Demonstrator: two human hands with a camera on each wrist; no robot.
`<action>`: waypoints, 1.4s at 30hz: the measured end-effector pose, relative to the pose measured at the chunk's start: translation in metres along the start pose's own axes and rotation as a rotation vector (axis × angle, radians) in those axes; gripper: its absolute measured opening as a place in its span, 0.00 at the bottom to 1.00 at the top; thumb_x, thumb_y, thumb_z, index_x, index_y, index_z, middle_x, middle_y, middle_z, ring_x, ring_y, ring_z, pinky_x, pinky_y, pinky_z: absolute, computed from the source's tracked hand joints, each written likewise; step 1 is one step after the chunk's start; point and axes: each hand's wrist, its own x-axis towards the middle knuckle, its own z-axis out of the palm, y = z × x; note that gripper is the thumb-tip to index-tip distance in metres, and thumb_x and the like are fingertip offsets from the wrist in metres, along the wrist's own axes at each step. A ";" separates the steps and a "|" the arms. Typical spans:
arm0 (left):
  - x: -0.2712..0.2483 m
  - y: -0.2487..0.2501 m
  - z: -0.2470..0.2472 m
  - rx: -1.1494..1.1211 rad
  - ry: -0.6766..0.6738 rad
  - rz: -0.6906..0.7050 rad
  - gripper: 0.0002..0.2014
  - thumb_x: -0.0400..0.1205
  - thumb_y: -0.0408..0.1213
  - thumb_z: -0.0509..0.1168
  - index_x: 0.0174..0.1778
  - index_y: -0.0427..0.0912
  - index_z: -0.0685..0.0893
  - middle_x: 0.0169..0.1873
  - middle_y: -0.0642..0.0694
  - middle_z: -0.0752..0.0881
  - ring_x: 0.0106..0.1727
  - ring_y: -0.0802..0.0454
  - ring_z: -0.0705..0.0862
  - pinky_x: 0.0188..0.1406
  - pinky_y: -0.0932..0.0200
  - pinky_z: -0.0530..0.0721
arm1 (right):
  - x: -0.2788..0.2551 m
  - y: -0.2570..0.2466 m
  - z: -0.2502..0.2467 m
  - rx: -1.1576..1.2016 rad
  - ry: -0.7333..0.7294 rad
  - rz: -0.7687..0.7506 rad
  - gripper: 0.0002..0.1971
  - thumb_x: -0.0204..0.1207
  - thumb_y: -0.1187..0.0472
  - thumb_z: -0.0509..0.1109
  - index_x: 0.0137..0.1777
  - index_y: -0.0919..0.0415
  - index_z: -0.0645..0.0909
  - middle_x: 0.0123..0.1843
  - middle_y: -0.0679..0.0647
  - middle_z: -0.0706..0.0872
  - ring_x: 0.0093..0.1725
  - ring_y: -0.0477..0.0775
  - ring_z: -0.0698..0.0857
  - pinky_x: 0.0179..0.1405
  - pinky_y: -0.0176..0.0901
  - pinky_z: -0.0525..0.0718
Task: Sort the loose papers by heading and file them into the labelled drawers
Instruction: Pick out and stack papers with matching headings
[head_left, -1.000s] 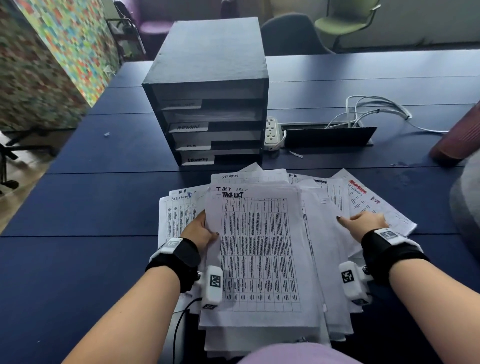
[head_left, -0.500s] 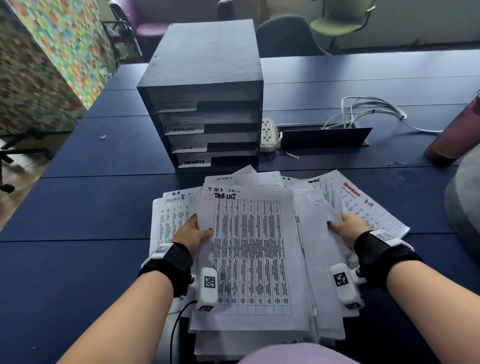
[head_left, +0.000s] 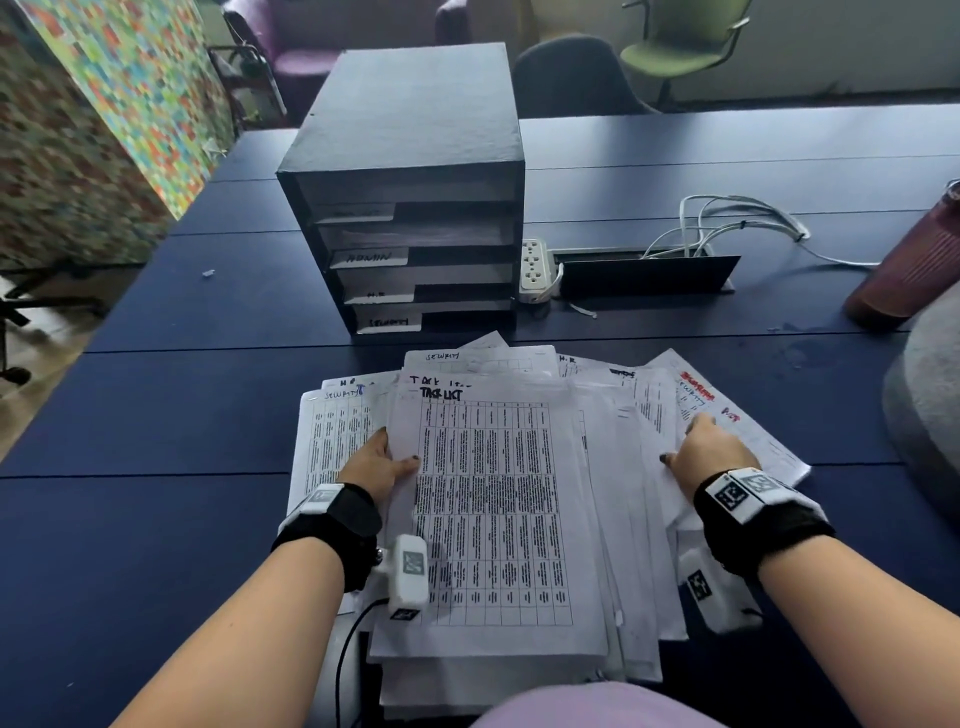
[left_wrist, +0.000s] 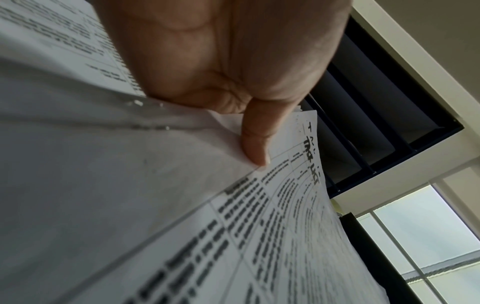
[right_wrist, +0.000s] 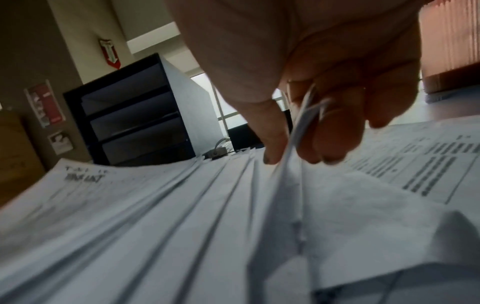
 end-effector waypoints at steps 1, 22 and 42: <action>0.001 0.000 0.000 -0.010 0.001 -0.001 0.18 0.79 0.19 0.62 0.65 0.33 0.73 0.52 0.39 0.83 0.46 0.44 0.82 0.50 0.51 0.81 | 0.002 0.000 0.001 0.004 -0.023 -0.003 0.21 0.74 0.54 0.72 0.60 0.66 0.73 0.55 0.64 0.84 0.55 0.64 0.83 0.48 0.47 0.79; 0.005 -0.005 -0.004 0.213 0.040 -0.013 0.10 0.82 0.33 0.64 0.58 0.37 0.77 0.54 0.39 0.85 0.52 0.40 0.85 0.52 0.49 0.83 | -0.022 -0.026 -0.153 0.380 0.684 -0.360 0.08 0.76 0.60 0.65 0.51 0.62 0.81 0.47 0.68 0.86 0.51 0.69 0.83 0.48 0.51 0.77; 0.003 0.001 -0.003 0.314 0.028 0.023 0.07 0.83 0.36 0.63 0.53 0.38 0.76 0.49 0.41 0.83 0.51 0.41 0.83 0.58 0.44 0.83 | -0.099 -0.040 0.025 0.110 -0.378 -1.061 0.03 0.72 0.52 0.73 0.45 0.47 0.86 0.37 0.36 0.85 0.40 0.36 0.84 0.48 0.33 0.80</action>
